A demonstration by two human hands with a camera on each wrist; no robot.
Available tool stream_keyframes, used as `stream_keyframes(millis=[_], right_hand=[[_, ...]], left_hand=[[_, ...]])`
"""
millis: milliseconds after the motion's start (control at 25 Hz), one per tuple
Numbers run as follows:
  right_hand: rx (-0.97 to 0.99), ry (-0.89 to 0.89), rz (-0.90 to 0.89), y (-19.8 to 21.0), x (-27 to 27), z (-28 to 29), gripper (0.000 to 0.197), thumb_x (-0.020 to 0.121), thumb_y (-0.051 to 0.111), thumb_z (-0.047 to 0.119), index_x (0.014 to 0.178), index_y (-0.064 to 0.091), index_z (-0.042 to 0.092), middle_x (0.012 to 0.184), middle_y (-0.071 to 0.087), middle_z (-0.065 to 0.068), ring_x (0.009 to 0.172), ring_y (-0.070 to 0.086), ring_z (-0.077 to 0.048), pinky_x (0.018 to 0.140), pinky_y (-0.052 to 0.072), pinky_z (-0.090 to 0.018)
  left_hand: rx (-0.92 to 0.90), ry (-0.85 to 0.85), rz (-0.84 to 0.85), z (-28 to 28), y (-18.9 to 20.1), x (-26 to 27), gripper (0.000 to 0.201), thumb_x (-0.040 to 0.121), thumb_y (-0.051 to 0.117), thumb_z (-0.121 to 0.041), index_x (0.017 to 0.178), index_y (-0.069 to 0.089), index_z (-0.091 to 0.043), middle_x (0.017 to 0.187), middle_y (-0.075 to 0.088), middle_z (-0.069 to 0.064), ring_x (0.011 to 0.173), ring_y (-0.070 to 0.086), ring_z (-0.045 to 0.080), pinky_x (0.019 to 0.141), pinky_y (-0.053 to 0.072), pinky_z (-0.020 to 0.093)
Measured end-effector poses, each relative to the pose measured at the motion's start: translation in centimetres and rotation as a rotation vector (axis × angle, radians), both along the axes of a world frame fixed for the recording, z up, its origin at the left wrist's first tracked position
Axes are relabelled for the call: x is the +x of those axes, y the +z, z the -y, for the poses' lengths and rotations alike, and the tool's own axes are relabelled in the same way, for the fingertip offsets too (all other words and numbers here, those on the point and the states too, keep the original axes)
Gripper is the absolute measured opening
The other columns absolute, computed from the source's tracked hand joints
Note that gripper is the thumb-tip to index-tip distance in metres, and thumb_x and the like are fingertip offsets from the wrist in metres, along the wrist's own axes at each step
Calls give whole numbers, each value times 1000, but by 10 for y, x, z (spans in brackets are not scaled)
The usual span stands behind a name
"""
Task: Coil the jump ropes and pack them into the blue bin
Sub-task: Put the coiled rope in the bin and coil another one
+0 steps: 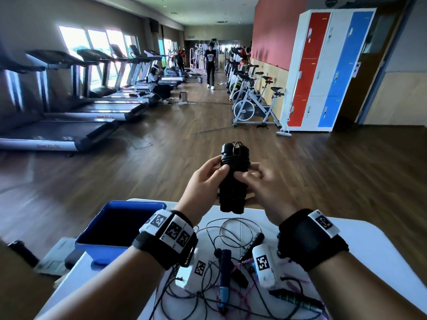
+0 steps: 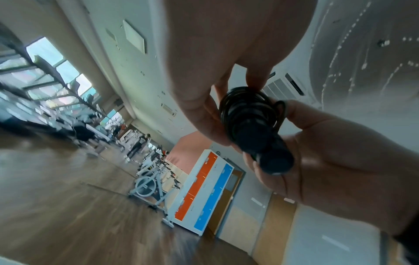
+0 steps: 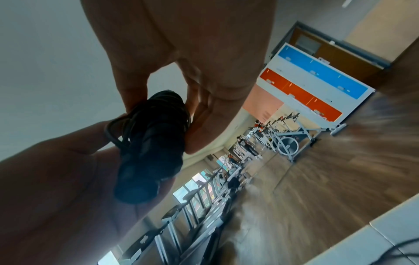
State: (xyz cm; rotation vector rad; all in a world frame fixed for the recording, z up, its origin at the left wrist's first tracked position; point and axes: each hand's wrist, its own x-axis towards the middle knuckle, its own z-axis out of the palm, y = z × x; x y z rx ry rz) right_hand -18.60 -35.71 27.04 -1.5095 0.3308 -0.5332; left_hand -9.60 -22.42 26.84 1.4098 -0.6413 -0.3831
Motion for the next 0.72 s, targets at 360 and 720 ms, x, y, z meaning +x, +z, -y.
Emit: stream_keyframes(millis=[360, 720], right_hand=[[125, 160, -123, -54, 53, -64, 38, 81, 80, 27, 112, 70, 7, 102, 77, -19, 94, 74, -42, 79, 59, -65], [225, 197, -387, -113, 159, -185, 19, 91, 71, 17, 105, 69, 3, 85, 75, -14, 65, 71, -28, 54, 60, -39]], left_hand=[[234, 297, -82, -131, -74, 10, 23, 104, 53, -30, 119, 69, -21, 102, 69, 3, 76, 63, 16, 63, 55, 36], [636, 440, -237, -375, -214, 59, 16, 100, 61, -24, 94, 74, -17, 79, 70, 1, 61, 58, 14, 52, 42, 27]])
